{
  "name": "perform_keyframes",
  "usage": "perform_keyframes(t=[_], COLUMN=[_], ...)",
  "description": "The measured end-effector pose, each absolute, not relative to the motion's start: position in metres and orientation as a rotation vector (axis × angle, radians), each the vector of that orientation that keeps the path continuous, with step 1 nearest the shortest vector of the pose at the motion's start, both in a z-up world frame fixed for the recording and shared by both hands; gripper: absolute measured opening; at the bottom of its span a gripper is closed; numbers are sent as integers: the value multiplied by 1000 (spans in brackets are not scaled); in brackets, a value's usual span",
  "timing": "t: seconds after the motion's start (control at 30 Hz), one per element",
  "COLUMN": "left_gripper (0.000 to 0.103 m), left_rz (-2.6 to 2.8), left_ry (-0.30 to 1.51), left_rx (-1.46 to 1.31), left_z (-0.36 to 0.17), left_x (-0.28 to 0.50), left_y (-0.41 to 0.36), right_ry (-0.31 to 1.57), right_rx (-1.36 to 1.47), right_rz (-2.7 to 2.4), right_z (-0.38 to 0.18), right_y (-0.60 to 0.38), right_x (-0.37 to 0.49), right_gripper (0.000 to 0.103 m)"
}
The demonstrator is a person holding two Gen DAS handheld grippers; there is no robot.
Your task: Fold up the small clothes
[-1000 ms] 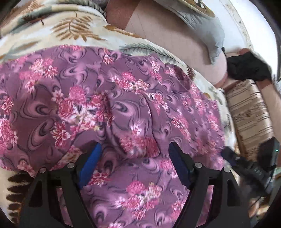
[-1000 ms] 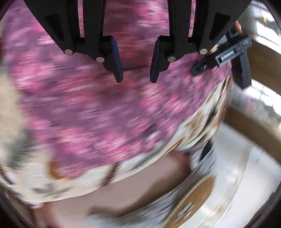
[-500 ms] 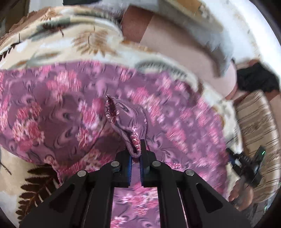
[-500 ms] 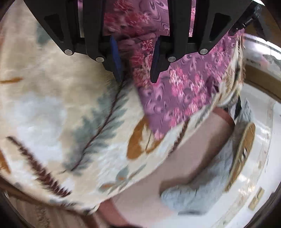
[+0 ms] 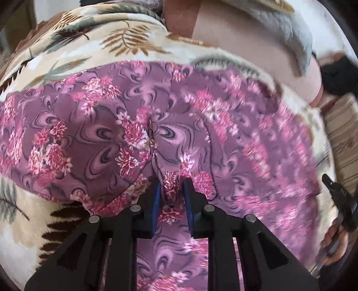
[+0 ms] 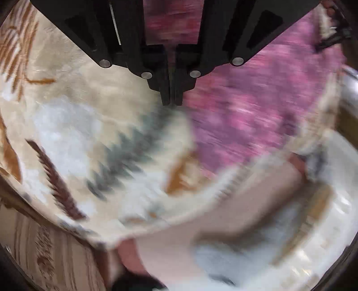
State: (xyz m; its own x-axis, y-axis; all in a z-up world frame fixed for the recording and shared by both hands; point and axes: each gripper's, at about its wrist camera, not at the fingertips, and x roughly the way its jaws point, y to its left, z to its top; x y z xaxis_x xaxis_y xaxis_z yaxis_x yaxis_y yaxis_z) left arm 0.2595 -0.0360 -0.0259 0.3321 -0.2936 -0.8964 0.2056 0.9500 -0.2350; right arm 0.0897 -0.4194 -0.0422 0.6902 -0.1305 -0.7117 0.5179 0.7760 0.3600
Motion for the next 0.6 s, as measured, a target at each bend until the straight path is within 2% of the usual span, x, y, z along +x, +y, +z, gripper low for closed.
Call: perform_keyframes(t=[0.13,0.2,0.27,0.4,0.5,0.6], left_gripper=[19,29,49,54,56,56], left_rz=[-319,-301,-275,-186,-64,73], left_ry=[1163,1158,1148,1100,1068,1064], left_rx=[-166,-183,-220,-289,-328,-384], left_z=[-8,-2,3,15,20,15], left_x=[256,256,260,268,277,291], left_y=[-12,7,32,104,171,240], right_ry=[700,733,773,876,882,903], right_rx=[545,534,520,517,527,447], right_rz=[-230,-146,-75,70,152,112], right_z=[-19,-21,-27,-48,-59,-76], right_y=[-374,-341,-309,-225,-178,-149], right_x=[111,134,158,207,229,238], right_gripper=[13,14,14,13,13,19])
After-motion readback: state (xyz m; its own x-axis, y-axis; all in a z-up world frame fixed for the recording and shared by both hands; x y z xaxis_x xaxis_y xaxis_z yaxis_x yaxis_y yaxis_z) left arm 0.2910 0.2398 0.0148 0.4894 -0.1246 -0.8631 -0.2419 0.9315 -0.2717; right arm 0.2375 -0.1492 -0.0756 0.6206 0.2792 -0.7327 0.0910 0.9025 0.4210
